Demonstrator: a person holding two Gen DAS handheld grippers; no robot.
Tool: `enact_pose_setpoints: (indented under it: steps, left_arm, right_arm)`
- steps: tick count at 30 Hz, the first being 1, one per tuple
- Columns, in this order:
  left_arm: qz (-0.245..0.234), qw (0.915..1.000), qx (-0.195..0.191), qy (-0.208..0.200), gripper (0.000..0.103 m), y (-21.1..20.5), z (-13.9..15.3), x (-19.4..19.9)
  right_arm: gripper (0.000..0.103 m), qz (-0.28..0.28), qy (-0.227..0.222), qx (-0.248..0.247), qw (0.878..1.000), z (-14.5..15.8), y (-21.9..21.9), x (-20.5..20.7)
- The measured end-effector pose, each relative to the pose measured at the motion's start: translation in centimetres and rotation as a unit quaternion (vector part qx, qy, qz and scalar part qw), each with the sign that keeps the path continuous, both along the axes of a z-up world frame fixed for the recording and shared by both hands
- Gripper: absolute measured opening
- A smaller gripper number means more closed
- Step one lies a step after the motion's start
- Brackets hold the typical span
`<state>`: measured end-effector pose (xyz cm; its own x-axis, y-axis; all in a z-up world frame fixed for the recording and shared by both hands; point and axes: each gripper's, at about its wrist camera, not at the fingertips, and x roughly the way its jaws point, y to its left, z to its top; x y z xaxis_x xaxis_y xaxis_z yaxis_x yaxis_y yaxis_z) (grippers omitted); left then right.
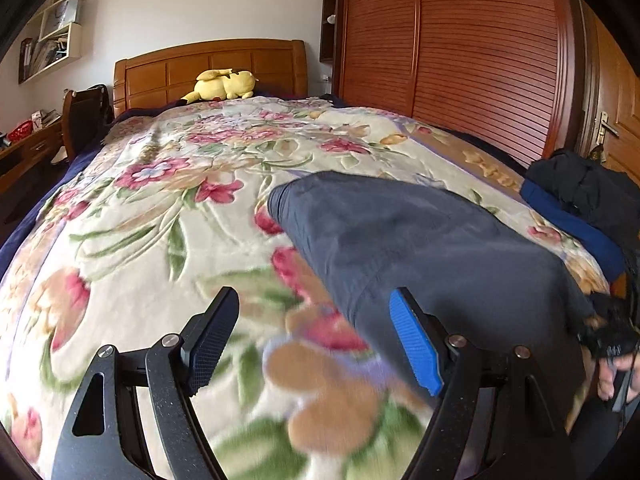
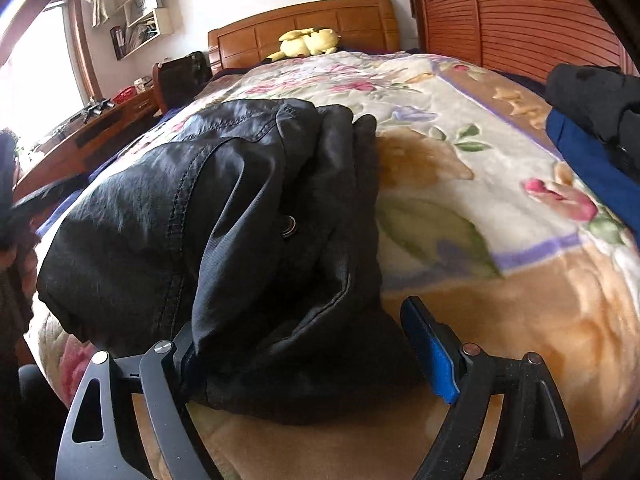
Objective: Fold large clothes
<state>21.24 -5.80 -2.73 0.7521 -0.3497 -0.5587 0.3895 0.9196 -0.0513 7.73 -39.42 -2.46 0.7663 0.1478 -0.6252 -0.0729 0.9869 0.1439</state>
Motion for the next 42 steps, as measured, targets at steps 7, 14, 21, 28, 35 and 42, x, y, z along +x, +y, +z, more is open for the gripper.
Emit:
enact_pose_setpoints:
  steps: [7,14,21,28,35,42]
  left_arm:
    - [0.001,0.9994,0.021,0.029,0.079,-2.4,-1.1,6.0]
    - [-0.004,0.9967,0.004,0.081,0.079,-3.7,-2.9,11.1]
    - [-0.039,0.9936,-0.013,0.105,0.058,-5.0,-3.8,13.0]
    - [-0.065,0.9906,-0.001,0.120,0.015,-6.2,-3.5,12.5]
    - [-0.032,0.9987,0.016,0.036,0.008,-5.6,0.8,8.7]
    - [-0.039,0.9987,0.024,-0.021,0.007,-6.3,5.3,4.6]
  right_arm:
    - [0.073,0.023,0.003,0.021,1.000,-0.7,-1.0,1.0]
    - [0.053,0.040,-0.011,0.023,0.999,-1.1,-0.6,0.6]
    - [0.035,0.054,-0.022,0.005,0.998,-1.1,-0.1,1.0]
    - [0.023,0.046,-0.039,0.039,0.997,-1.1,-1.2,0.4]
    - [0.017,0.033,-0.083,0.046,0.995,0.2,-1.1,-1.1]
    - [0.014,0.037,-0.122,0.039,0.991,2.5,-0.9,-2.9]
